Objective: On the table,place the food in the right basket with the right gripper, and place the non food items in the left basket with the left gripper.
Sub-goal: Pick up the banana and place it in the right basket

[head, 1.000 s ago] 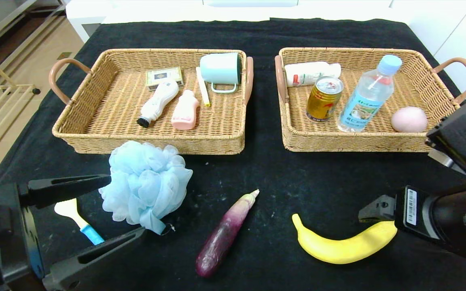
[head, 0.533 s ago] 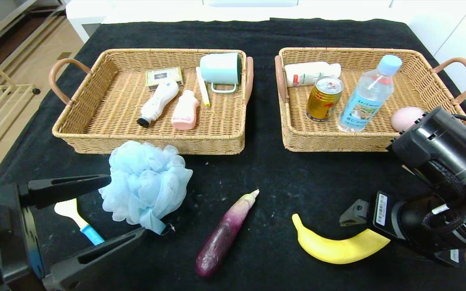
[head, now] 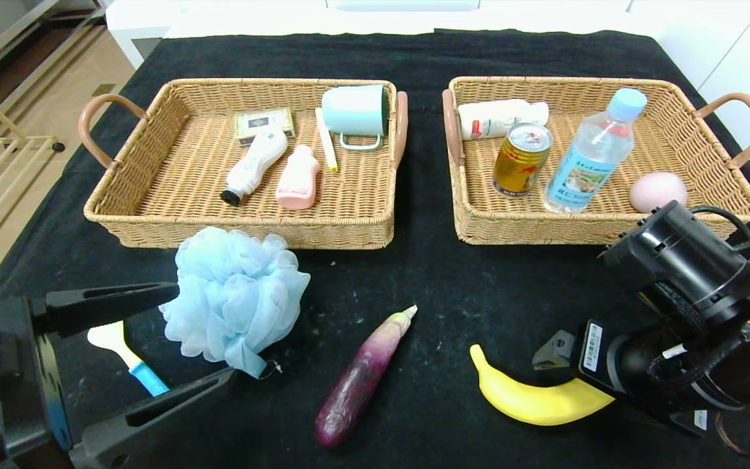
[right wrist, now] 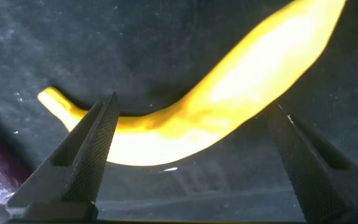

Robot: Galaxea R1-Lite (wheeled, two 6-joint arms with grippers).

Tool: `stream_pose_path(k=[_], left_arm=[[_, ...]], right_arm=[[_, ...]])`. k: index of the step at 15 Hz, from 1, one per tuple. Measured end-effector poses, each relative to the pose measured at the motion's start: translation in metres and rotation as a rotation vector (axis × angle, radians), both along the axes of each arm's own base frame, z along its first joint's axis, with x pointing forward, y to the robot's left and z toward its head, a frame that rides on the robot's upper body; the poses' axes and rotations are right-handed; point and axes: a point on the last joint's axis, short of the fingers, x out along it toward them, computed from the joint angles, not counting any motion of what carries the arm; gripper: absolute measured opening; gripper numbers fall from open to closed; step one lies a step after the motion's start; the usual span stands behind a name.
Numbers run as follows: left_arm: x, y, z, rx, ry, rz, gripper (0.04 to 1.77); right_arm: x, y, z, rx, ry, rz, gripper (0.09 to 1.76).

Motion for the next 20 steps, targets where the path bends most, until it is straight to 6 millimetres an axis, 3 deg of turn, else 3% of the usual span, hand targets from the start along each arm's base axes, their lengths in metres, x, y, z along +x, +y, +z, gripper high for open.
stream_pose_path(k=[5,10,13,20], left_arm=[[0.0,0.0,-0.0003,0.001,0.001,0.0,1.72],[0.0,0.0,0.0001,0.0,-0.001,0.0,1.72],[0.0,0.0,0.0004,-0.001,-0.002,0.0,1.72],[0.0,0.0,0.0004,-0.001,-0.002,0.0,1.72]], right_arm=[[0.0017,0.0005,-0.0051,-0.011,0.014,-0.005,1.71],[0.0027,0.0023,-0.0075,-0.014,0.023,-0.003,1.0],[0.0026,0.0028,-0.0079,-0.014,0.024,-0.003,0.68],[0.0032,0.0024,-0.0083,-0.014,0.025,-0.005,0.67]])
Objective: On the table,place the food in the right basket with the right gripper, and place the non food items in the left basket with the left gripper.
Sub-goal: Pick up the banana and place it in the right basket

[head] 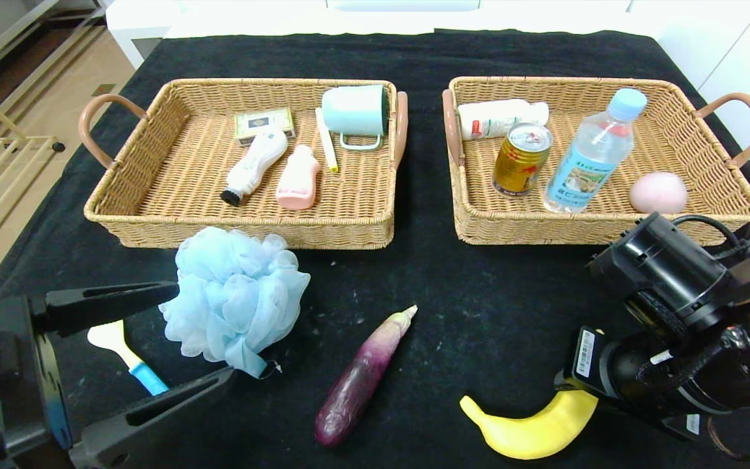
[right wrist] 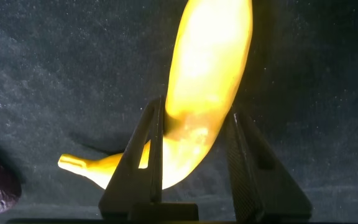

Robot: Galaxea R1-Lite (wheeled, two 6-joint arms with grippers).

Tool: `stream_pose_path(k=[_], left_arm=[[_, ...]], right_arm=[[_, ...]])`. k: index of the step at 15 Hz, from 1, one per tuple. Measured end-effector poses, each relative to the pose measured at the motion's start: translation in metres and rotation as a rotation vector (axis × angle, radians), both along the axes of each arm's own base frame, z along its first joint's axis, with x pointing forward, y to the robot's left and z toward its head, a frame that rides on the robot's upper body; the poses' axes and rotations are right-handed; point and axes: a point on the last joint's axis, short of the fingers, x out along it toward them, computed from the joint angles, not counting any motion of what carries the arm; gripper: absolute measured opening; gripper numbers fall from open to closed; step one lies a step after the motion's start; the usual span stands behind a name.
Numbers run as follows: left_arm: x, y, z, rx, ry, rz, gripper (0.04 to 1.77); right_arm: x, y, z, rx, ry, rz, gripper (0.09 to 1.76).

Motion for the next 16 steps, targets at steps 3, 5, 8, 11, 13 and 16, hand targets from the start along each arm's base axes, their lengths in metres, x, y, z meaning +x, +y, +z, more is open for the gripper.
stream_pose_path(k=[3,5,8,11,13,16], left_arm=[[0.0,0.0,0.0,-0.001,-0.002,0.0,1.72],[0.0,0.0,0.0,-0.001,-0.003,0.0,1.72],[0.0,0.0,0.0,-0.001,-0.002,0.0,1.72],[0.0,0.0,0.0,0.003,-0.001,-0.001,1.72],[0.0,0.0,-0.001,0.005,0.001,-0.002,1.72],[0.0,0.0,-0.001,0.006,0.0,-0.002,1.72]], right_arm=[[0.0,0.0,0.0,0.001,0.002,0.001,0.67],[-0.001,0.0,0.001,0.007,0.005,0.006,0.67],[-0.005,-0.002,0.012,0.029,-0.029,0.018,0.67],[-0.015,-0.011,0.04,0.048,-0.086,0.053,0.67],[-0.021,-0.018,0.061,0.06,-0.127,0.067,0.67],[-0.019,-0.032,0.088,0.08,-0.221,0.051,0.67]])
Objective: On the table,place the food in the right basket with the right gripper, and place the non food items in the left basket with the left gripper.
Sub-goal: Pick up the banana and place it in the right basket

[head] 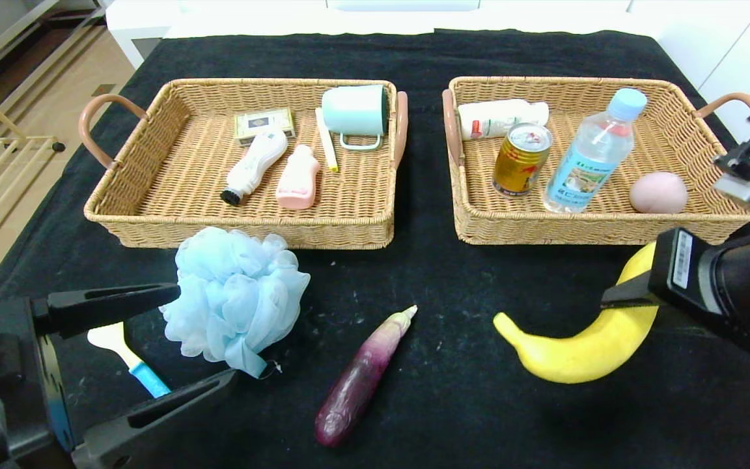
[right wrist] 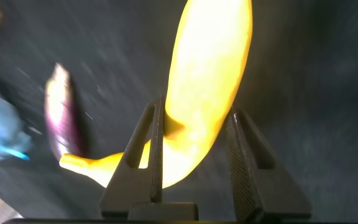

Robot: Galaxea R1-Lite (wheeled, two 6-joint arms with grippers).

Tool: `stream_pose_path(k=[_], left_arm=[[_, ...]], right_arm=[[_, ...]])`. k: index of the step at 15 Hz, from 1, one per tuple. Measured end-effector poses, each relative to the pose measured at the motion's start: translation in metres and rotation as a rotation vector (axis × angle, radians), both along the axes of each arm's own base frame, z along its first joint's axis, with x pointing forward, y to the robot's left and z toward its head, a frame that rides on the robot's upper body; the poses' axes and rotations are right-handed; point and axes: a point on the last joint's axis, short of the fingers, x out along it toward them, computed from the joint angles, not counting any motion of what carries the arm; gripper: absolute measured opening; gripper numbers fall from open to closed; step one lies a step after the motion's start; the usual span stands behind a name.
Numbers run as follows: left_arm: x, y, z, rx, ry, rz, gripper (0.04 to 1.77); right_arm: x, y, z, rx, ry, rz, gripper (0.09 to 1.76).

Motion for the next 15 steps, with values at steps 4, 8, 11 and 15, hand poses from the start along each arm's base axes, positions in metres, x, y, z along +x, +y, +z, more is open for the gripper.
stream_pose_path(k=[4,8,11,15], left_arm=[[0.0,0.0,0.0,0.0,0.0,-0.001,1.72],[0.0,0.0,-0.001,0.001,0.004,-0.004,1.72],[0.0,0.0,-0.001,0.002,0.007,-0.004,1.72],[0.001,-0.001,-0.002,0.003,0.01,-0.005,1.72]], right_arm=[[0.017,-0.028,0.03,0.011,-0.123,-0.093,0.67],[0.04,-0.061,0.044,-0.03,-0.191,-0.197,0.67],[0.058,-0.081,0.049,-0.05,-0.238,-0.251,0.67],[0.066,-0.104,0.048,-0.085,-0.244,-0.319,0.67]])
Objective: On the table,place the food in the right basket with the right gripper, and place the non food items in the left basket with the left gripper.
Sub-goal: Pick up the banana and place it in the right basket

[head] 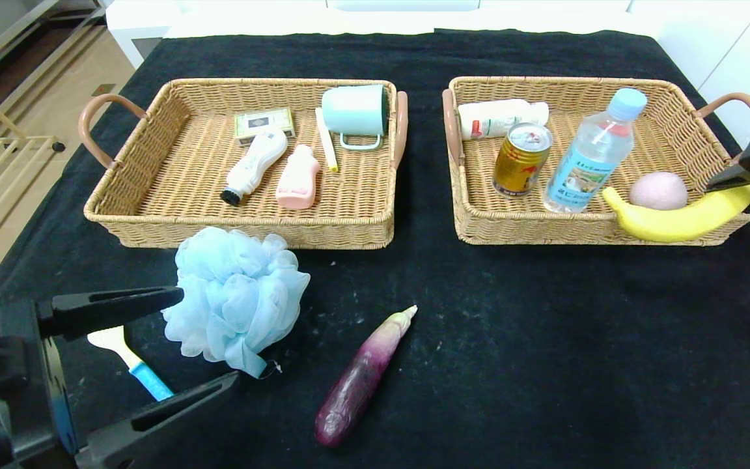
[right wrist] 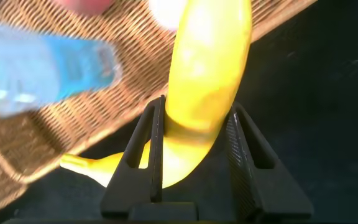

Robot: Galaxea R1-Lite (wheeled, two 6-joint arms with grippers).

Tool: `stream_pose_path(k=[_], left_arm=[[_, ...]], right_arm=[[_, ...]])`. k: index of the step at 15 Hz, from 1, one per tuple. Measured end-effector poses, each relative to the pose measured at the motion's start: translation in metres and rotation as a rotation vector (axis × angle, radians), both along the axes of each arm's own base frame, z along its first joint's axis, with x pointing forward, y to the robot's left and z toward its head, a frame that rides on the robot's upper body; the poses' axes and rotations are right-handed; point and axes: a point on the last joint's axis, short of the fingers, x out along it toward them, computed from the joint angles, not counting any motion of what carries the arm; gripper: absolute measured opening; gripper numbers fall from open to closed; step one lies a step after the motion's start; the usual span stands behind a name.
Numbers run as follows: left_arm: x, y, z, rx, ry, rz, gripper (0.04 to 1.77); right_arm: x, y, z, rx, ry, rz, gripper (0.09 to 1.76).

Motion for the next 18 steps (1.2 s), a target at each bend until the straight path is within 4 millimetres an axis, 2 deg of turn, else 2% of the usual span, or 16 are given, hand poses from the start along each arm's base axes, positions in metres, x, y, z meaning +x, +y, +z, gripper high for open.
stream_pose_path(k=[4,9,14,18], left_arm=[[0.0,0.0,-0.001,0.002,0.003,-0.002,1.72],[0.0,-0.001,-0.001,0.002,0.005,-0.004,1.72],[0.002,-0.001,-0.004,0.014,0.011,-0.006,1.72],[0.003,-0.002,-0.004,0.014,0.009,-0.004,1.72]], right_arm=[[0.004,-0.019,0.006,-0.019,-0.034,-0.062,0.67],[0.025,-0.032,0.014,-0.051,-0.126,-0.098,0.67],[0.051,-0.039,0.011,-0.088,-0.198,-0.108,0.67],[0.062,-0.039,0.002,-0.098,-0.181,-0.122,0.67]])
